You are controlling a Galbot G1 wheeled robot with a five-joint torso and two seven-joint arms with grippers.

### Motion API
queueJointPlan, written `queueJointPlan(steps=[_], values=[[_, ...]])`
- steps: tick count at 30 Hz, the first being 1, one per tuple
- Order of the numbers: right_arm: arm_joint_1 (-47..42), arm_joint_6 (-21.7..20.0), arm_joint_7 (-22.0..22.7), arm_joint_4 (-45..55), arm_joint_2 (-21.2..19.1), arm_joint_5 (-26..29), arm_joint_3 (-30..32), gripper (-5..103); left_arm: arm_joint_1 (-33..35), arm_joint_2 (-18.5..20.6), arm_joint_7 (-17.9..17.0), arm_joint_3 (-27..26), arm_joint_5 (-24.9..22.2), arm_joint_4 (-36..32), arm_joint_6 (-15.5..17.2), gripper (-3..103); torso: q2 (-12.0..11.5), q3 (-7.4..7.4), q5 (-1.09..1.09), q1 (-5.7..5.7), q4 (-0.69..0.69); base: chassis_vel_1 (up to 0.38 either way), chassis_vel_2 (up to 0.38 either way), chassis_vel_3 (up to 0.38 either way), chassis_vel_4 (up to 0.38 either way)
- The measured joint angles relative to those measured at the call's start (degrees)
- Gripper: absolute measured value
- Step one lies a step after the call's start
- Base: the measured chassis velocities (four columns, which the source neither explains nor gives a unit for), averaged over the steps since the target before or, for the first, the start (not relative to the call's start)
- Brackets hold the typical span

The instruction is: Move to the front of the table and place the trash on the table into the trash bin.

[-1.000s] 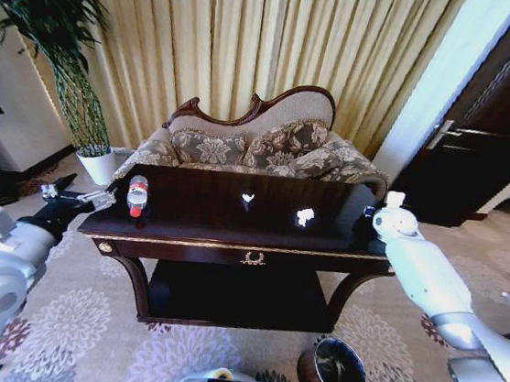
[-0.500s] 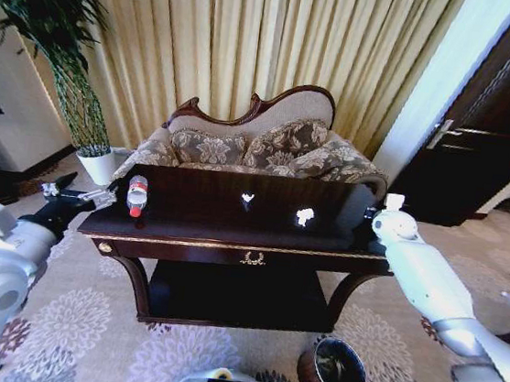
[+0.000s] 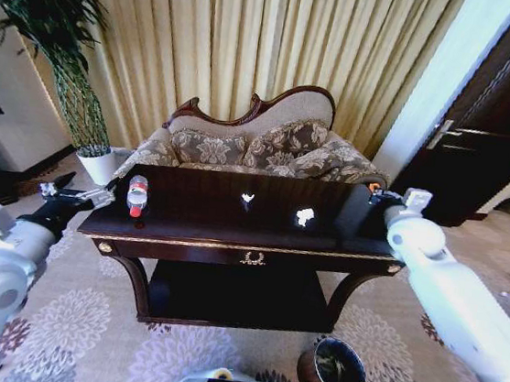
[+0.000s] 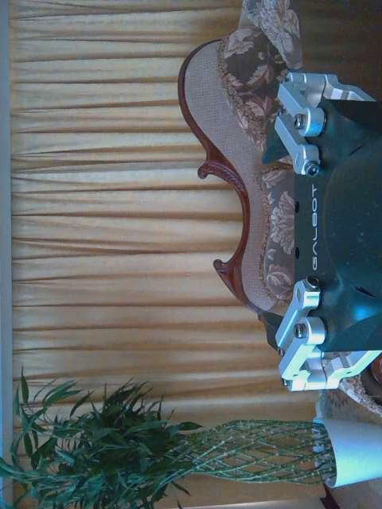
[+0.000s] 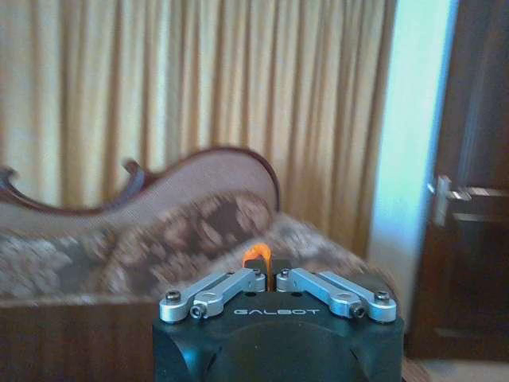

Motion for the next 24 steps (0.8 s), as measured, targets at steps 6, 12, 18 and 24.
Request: queueJointPlan(steps=[6,12,18,24], values=[[-3.54,-0.79,2.47,8.56,0.37,1.86,2.87,1,0.46,0.69,0.14,-1.41,-0.75,0.44,-0.39,100,0.0,0.0,-0.01,0.0,0.04,0.0,0.0,0.0,0.0],[-7.83,-3.08,4.51,14.89,1.14,2.53,5.07,1,-0.16,1.71,0.25,-1.97,-1.43,1.23,-0.41,100,0.0,0.0,0.0,0.0,0.02,0.0,0.0,0.0,0.0],[-13.68,-3.68,5.14,18.24,2.98,1.49,8.38,1,-0.49,1.69,0.28,-1.81,-1.47,1.5,-0.45,100,0.0,0.01,0.01,0.0,0.02,0.0,0.0,0.0,0.0],[-16.8,-4.09,5.66,19.51,4.81,0.83,10.44,1,-0.17,1.42,0.28,-1.68,-1.26,1.39,-0.51,100,-0.01,0.01,0.01,0.01,0.02,0.062,-0.072,-0.065,0.053]])
